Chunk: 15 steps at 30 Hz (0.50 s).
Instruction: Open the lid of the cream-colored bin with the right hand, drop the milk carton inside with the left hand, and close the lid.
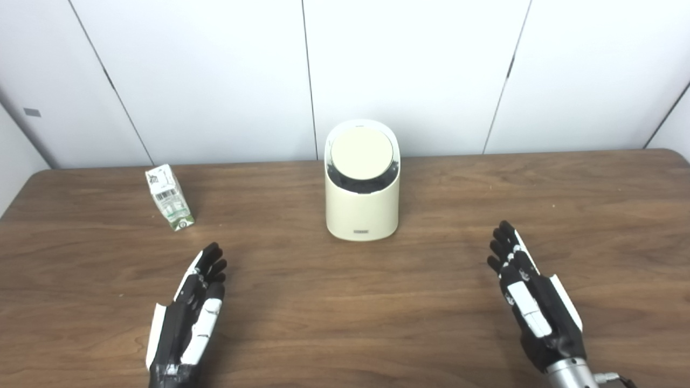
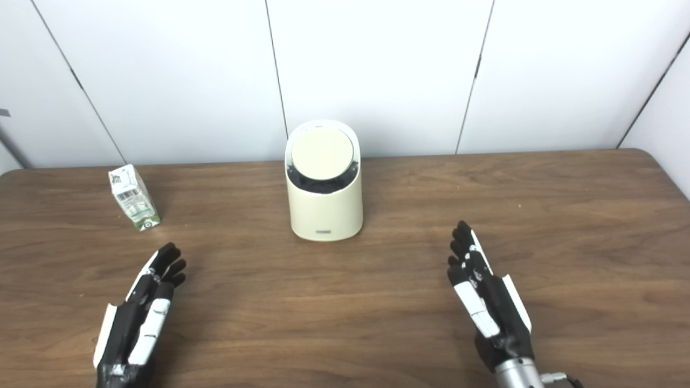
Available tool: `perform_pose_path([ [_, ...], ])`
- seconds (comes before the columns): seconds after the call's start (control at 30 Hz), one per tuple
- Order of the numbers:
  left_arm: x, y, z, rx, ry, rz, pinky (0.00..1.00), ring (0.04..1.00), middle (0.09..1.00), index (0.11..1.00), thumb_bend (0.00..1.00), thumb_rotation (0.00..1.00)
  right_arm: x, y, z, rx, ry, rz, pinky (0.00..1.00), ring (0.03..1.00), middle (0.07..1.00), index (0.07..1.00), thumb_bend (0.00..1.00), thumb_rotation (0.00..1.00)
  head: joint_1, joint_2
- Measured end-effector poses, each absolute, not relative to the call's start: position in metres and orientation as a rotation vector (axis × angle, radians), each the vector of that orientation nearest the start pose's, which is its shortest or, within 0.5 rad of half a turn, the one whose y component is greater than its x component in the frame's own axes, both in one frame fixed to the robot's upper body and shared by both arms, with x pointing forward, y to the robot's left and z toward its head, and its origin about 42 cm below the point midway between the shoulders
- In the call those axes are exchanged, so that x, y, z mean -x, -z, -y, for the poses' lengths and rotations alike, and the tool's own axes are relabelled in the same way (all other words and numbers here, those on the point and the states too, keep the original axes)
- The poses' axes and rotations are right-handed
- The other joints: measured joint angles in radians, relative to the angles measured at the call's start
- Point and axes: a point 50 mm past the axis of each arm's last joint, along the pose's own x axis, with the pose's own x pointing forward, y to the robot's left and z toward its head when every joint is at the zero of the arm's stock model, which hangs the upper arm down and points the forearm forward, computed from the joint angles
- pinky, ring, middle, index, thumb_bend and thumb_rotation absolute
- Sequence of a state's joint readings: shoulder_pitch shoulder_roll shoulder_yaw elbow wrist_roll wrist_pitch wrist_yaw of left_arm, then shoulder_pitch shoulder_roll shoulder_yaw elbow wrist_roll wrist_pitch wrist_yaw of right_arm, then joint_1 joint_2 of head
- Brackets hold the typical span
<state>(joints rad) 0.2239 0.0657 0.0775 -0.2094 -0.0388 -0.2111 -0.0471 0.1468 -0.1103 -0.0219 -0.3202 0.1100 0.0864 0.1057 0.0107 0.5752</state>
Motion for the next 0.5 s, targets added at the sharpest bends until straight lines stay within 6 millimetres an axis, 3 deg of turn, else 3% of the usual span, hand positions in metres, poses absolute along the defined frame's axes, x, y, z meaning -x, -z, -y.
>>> perform_pose_path([
  [0.5,-0.2075,-0.1166,-0.2611,-0.062,-0.067,0.207,0.91,0.907,0.935,0.962,0.54,0.73,-0.2335,-0.1451,0.2472,0.023,-0.080,0.100,0.97,0.982,0.988,0.996,0.64,0.74,-0.005,0.006],
])
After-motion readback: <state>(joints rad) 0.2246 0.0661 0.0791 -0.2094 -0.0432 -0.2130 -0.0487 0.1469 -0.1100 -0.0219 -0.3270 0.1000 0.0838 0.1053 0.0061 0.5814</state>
